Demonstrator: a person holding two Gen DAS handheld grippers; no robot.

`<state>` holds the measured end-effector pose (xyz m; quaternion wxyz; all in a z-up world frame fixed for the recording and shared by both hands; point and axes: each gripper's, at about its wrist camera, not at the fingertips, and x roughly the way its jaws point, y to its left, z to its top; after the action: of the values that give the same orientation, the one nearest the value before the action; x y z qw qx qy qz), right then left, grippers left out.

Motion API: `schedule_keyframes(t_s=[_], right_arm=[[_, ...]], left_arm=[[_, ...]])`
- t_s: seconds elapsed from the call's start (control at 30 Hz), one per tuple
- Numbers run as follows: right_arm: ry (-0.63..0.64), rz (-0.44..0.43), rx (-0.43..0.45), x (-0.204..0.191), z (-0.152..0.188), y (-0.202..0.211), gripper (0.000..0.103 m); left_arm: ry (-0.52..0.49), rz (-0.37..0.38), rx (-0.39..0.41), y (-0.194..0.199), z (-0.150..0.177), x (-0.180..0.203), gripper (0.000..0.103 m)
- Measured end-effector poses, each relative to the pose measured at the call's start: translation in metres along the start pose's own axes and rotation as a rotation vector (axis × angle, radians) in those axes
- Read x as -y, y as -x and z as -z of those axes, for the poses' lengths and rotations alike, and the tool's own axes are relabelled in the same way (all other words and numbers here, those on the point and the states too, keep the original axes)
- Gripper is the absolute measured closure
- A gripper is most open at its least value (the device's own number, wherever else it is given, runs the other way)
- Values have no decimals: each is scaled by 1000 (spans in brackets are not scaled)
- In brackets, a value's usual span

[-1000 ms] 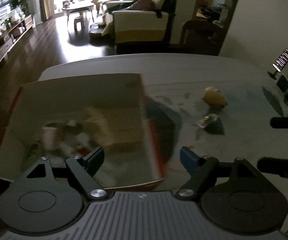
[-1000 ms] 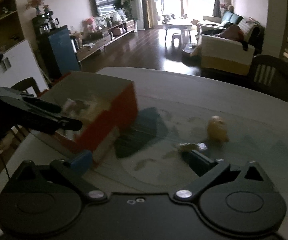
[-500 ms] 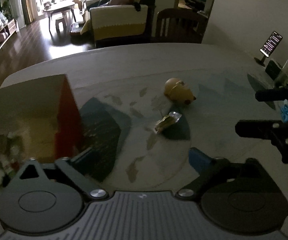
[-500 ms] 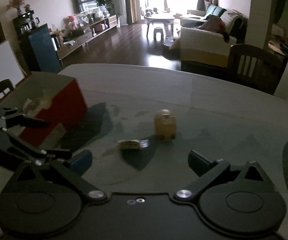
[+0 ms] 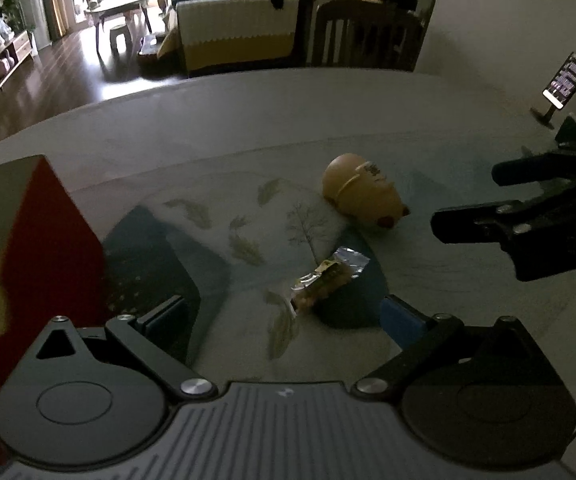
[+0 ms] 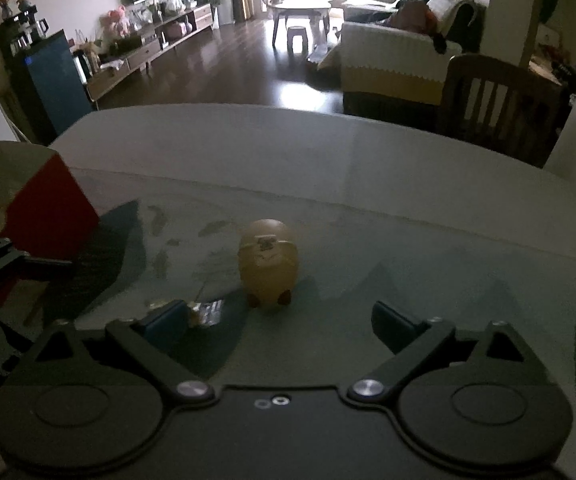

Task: Organize objects
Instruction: 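Reach left tool to the clear snack bag while right tool reaches the tan pig toy, then grasp the clear snack bag with left tool while right tool grasps the pig toy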

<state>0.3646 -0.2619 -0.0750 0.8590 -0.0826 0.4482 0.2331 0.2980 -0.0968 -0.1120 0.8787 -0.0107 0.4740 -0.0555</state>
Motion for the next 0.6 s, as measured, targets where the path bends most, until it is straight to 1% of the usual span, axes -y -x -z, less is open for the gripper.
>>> schedule_keyframes(t_s=[0.13, 0.2, 0.27, 0.4, 0.53, 0.57, 0.6], right_arm=[[19, 16, -29, 3, -5, -26, 7], [13, 11, -47, 4, -7, -37, 7], [13, 13, -57, 4, -9, -47, 7], [14, 9, -73, 3, -14, -62, 9], [18, -3, -85, 1, -17, -72, 15], [20, -8, -86, 0, -18, -74, 18], [24, -14, -87, 0, -18, -75, 23]], left_arm=[[-13, 3, -16, -20, -6, 1, 1], [-9, 18, -20, -29, -8, 0, 1], [-13, 11, -19, -37, -9, 1, 1], [-58, 7, -15, -50, -9, 4, 1], [-107, -14, 2, -56, -8, 9, 1], [-117, -21, 9, -57, -7, 10, 1], [-124, -28, 14, -57, -7, 11, 1]])
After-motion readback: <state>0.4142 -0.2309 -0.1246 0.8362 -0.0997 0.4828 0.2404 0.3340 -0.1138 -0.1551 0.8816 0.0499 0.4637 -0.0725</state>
